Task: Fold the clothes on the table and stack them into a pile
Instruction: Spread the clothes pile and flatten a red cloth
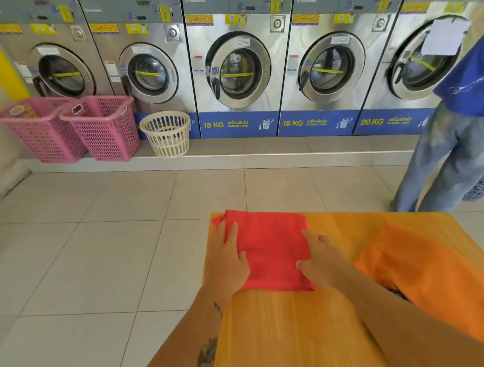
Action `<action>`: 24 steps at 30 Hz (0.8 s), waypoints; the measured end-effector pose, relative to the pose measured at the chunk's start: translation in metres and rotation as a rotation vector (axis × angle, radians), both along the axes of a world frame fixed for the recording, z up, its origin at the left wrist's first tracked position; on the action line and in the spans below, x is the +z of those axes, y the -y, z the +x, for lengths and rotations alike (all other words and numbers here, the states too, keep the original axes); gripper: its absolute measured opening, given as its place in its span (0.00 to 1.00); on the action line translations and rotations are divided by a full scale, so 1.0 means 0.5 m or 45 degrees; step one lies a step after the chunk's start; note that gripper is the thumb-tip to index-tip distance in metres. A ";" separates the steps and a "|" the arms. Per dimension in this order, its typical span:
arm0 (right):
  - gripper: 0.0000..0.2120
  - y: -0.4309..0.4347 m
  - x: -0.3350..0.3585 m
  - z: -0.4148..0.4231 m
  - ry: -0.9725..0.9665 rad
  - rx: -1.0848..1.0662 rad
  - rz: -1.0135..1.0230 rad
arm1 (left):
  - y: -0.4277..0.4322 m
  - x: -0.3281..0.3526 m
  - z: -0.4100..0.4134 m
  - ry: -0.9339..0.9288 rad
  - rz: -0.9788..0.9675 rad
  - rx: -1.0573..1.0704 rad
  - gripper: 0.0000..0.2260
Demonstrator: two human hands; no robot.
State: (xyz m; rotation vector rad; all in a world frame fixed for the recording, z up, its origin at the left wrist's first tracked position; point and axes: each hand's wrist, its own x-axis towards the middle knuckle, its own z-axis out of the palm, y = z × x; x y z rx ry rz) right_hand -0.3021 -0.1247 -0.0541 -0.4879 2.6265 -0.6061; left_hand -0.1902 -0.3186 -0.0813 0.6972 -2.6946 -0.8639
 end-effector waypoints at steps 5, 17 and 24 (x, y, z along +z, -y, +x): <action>0.43 -0.040 -0.059 0.032 0.104 0.103 0.096 | -0.019 -0.081 0.025 0.148 -0.135 -0.004 0.27; 0.30 -0.328 0.071 0.184 0.085 0.178 -0.128 | -0.262 0.049 0.189 -0.161 0.100 0.127 0.21; 0.26 -0.639 0.100 0.327 -0.039 0.039 -0.235 | -0.595 0.055 0.376 -0.156 0.275 -0.315 0.19</action>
